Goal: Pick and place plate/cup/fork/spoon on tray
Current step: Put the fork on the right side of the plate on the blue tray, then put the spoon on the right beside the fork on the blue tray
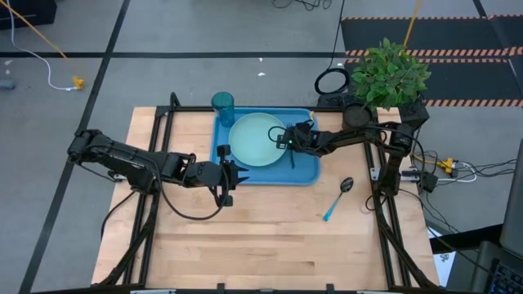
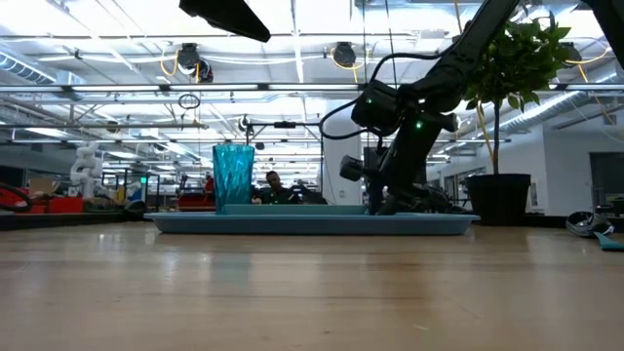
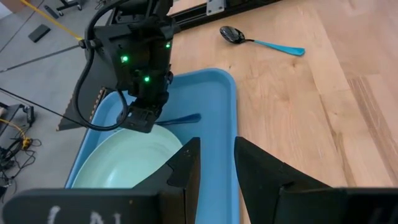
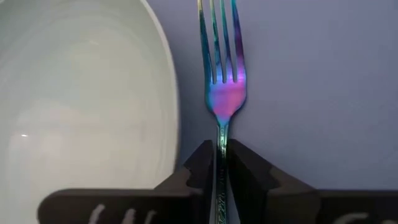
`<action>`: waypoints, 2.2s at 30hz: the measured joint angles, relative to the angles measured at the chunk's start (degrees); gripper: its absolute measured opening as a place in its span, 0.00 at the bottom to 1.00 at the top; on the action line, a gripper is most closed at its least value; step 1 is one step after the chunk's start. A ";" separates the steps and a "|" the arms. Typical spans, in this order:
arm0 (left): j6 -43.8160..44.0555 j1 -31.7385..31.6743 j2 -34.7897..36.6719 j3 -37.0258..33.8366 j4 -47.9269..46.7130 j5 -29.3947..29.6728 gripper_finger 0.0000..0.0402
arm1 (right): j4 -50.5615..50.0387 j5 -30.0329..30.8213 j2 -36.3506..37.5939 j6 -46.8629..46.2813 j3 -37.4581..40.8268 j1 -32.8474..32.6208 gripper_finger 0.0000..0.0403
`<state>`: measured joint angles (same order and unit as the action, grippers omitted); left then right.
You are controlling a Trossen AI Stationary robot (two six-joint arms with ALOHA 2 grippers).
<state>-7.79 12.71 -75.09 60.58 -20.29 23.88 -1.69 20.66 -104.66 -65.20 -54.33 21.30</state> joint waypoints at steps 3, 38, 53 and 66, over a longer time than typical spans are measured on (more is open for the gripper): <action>0.02 0.00 0.01 0.00 0.00 0.00 0.25 | -0.10 -0.17 0.72 0.81 0.02 0.00 0.11; 2.22 0.15 0.00 0.00 -0.04 -0.72 0.25 | -22.33 8.65 29.96 -22.17 0.00 -49.58 0.10; 6.84 2.60 0.00 0.00 -0.08 -1.57 0.25 | -44.19 0.86 24.19 -57.57 0.00 -64.30 0.00; 6.81 4.22 0.00 0.00 -0.79 -1.55 0.25 | -63.47 -4.44 23.76 -67.46 0.00 -61.32 0.01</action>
<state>-0.98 16.93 -75.09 60.58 -21.08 22.33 -65.16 16.23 -80.90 -132.66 -54.33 -40.02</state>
